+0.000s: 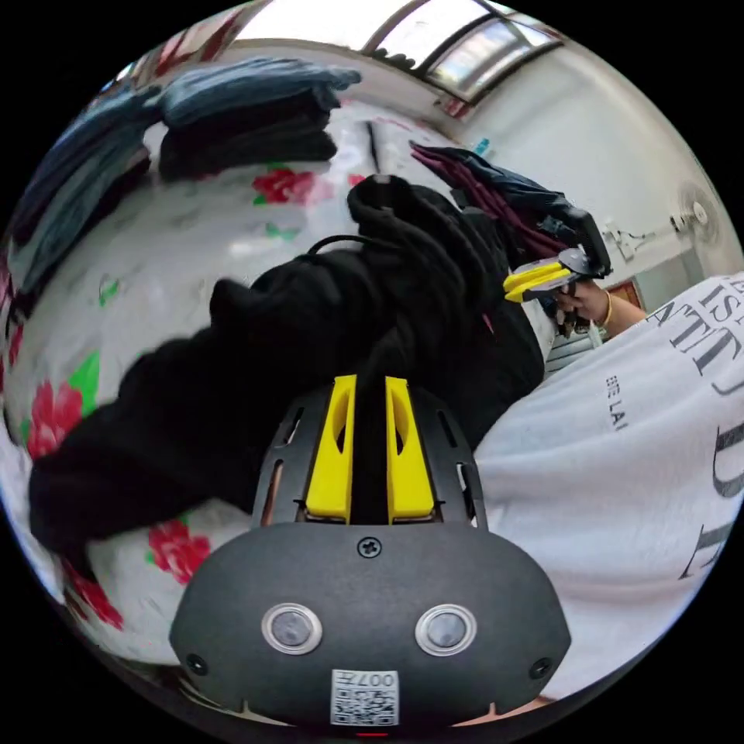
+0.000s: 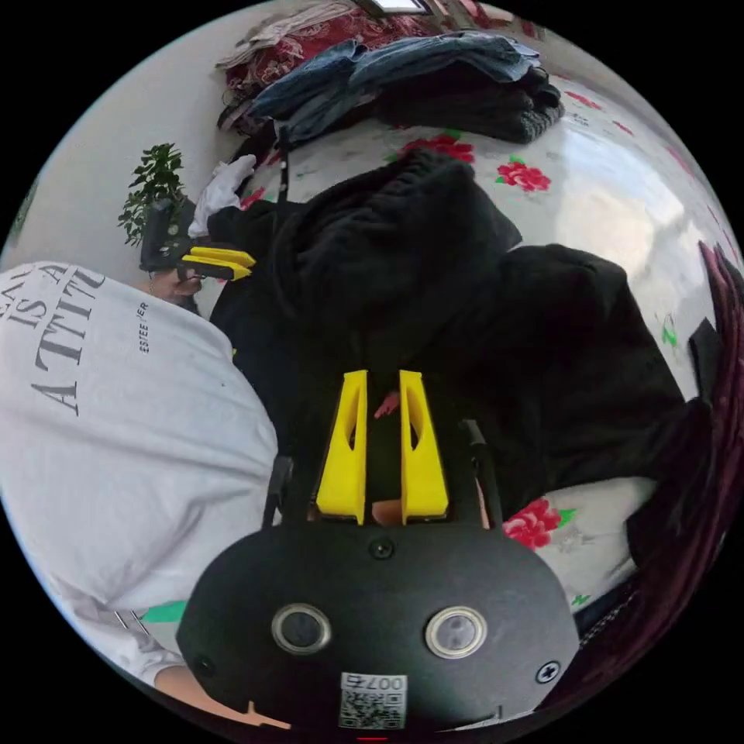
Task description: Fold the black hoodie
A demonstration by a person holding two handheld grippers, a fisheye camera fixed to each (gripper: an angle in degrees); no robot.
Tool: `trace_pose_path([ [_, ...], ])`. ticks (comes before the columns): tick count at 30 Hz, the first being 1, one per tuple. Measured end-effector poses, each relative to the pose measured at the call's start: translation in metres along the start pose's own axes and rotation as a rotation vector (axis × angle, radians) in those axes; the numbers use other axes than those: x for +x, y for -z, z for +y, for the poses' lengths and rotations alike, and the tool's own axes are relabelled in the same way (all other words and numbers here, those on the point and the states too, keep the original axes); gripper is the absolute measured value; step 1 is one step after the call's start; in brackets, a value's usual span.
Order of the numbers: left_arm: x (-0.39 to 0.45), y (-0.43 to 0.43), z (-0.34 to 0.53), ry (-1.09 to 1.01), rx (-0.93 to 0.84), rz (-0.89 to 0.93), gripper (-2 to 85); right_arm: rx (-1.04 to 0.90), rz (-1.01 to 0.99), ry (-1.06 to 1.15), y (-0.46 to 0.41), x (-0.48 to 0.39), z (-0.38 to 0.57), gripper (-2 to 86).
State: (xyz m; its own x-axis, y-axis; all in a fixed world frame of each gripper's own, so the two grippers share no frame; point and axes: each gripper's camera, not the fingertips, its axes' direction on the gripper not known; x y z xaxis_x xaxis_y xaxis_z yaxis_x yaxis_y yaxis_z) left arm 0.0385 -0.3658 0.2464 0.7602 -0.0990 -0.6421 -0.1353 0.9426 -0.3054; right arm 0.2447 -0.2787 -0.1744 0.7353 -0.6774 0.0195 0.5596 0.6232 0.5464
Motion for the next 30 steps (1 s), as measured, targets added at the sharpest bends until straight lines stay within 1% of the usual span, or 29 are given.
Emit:
trace_pose_path([
  [1, -0.001, 0.004, 0.006, 0.032, 0.014, -0.002, 6.5, 0.027, 0.000, -0.028, 0.004, 0.000, 0.007, 8.0],
  [3, -0.004, 0.030, 0.013, 0.099, 0.119, -0.016, 7.3, 0.198, -0.041, -0.149, 0.029, 0.008, 0.020, 9.0],
  [5, -0.004, 0.046, 0.002, 0.075, 0.190, -0.014, 7.9, 0.337, -0.077, -0.183, 0.043, 0.014, 0.017, 9.6],
  [6, -0.003, 0.050, -0.012, 0.033, 0.217, -0.004, 8.6, 0.375, -0.083, -0.184, 0.046, 0.017, 0.005, 9.9],
  [10, 0.010, 0.033, -0.072, -0.139, 0.166, 0.014, 12.3, 0.360, -0.021, -0.150, 0.034, 0.018, -0.057, 10.6],
  [13, 0.022, -0.005, -0.116, -0.224, 0.040, 0.032, 14.6, 0.246, 0.043, -0.169, 0.004, 0.020, -0.113, 9.7],
  [14, 0.025, -0.024, -0.128, -0.238, -0.024, 0.019, 14.9, 0.149, 0.024, -0.191, -0.014, 0.024, -0.131, 8.6],
  [15, 0.023, -0.040, -0.138, -0.221, -0.078, 0.004, 14.3, 0.073, -0.016, -0.182, -0.025, 0.023, -0.145, 6.9],
  [16, 0.020, -0.046, -0.143, -0.194, -0.113, -0.003, 13.9, 0.057, -0.021, -0.165, -0.025, 0.021, -0.150, 6.1],
  [17, 0.014, -0.048, -0.151, -0.152, -0.155, -0.008, 8.9, 0.085, -0.003, -0.107, -0.013, 0.012, -0.157, 4.5],
  [18, 0.011, -0.032, -0.158, -0.159, -0.097, -0.013, 5.8, 0.166, 0.017, -0.030, 0.014, 0.002, -0.161, 3.2],
  [19, 0.009, -0.020, -0.162, -0.168, -0.052, -0.024, 5.3, 0.217, 0.029, 0.005, 0.030, -0.004, -0.163, 2.7],
  [21, 0.003, 0.047, -0.182, -0.190, 0.151, -0.131, 4.4, 0.456, 0.107, 0.164, 0.107, -0.028, -0.172, 1.7],
  [22, 0.001, 0.067, -0.188, -0.193, 0.219, -0.161, 4.4, 0.516, 0.132, 0.199, 0.126, -0.035, -0.175, 1.6],
  [24, -0.005, 0.144, -0.210, -0.169, 0.481, -0.283, 4.5, 0.725, 0.225, 0.300, 0.189, -0.059, -0.193, 1.5],
  [25, -0.006, 0.158, -0.216, -0.163, 0.521, -0.303, 4.6, 0.749, 0.244, 0.319, 0.199, -0.063, -0.201, 1.6],
  [26, -0.011, 0.176, -0.232, -0.155, 0.544, -0.355, 5.2, 0.750, 0.298, 0.318, 0.211, -0.069, -0.222, 1.8],
  [27, -0.018, 0.179, -0.247, -0.153, 0.513, -0.405, 6.0, 0.752, 0.360, 0.267, 0.212, -0.068, -0.243, 2.1],
  [28, -0.024, 0.176, -0.253, -0.141, 0.485, -0.424, 6.6, 0.751, 0.382, 0.225, 0.211, -0.064, -0.251, 2.4],
  [29, -0.039, 0.168, -0.260, -0.085, 0.407, -0.459, 7.4, 0.714, 0.396, 0.150, 0.203, -0.054, -0.265, 2.9],
  [30, -0.055, 0.158, -0.257, -0.011, 0.333, -0.477, 7.7, 0.650, 0.361, 0.093, 0.192, -0.043, -0.269, 3.4],
])
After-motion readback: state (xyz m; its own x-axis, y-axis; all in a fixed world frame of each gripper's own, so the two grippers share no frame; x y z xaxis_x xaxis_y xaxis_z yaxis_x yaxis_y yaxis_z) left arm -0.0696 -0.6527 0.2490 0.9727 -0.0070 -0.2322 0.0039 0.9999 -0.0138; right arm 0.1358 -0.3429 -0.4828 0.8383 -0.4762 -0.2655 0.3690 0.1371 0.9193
